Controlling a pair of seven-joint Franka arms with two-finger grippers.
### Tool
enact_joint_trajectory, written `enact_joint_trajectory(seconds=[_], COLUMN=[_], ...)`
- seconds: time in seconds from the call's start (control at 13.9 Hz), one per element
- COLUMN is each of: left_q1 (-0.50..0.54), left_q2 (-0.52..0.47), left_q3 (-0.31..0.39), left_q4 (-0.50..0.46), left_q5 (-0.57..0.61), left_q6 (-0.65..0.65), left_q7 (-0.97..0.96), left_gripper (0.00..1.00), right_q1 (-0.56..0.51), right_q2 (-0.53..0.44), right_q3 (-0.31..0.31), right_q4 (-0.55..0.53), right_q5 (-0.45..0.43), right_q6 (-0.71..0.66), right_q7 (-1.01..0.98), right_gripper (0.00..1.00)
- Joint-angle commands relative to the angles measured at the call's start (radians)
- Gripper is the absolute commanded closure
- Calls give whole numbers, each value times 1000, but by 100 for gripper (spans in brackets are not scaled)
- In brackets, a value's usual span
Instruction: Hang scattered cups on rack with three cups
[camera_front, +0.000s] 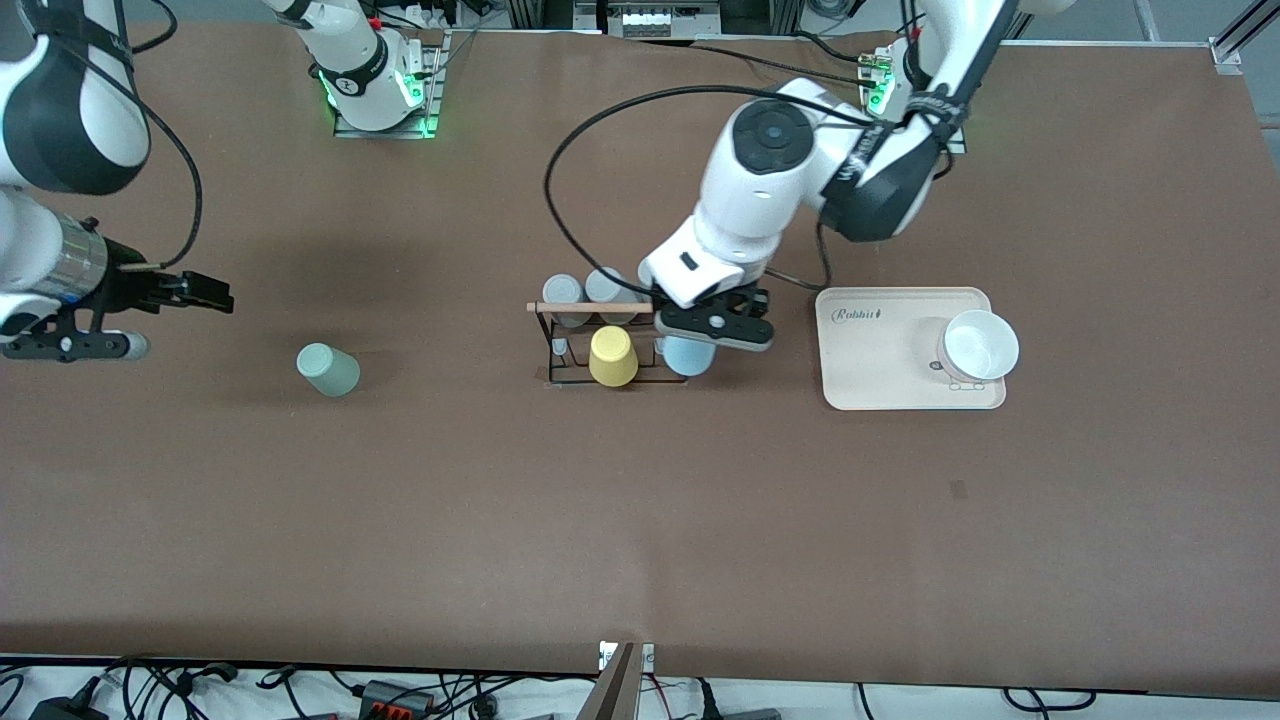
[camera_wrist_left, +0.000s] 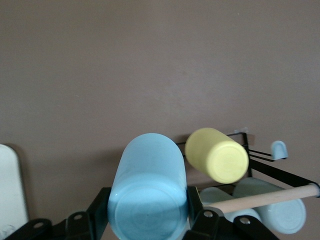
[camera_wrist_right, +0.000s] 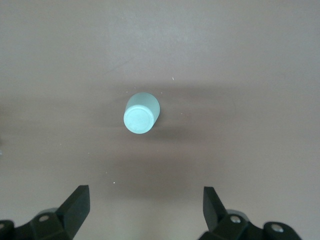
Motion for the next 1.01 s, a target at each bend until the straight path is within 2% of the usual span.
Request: enact_joint_trajectory(seconds=[0.0,0.94], left_q1=[-20,-54], left_q2=[50,162], left_q3=[8,8], left_q4=[59,64], left_q5=[9,8], left_q6=[-34,-22], left_q7=[-71,-73], left_gripper=[68,68], right_q1=[-3,7], right_q2=[9,17], right_q3=[5,9], right_q4=[5,5], right_q5=[-7,2], right_q6=[-7,4], right_q7=[12,12], right_gripper=[0,0])
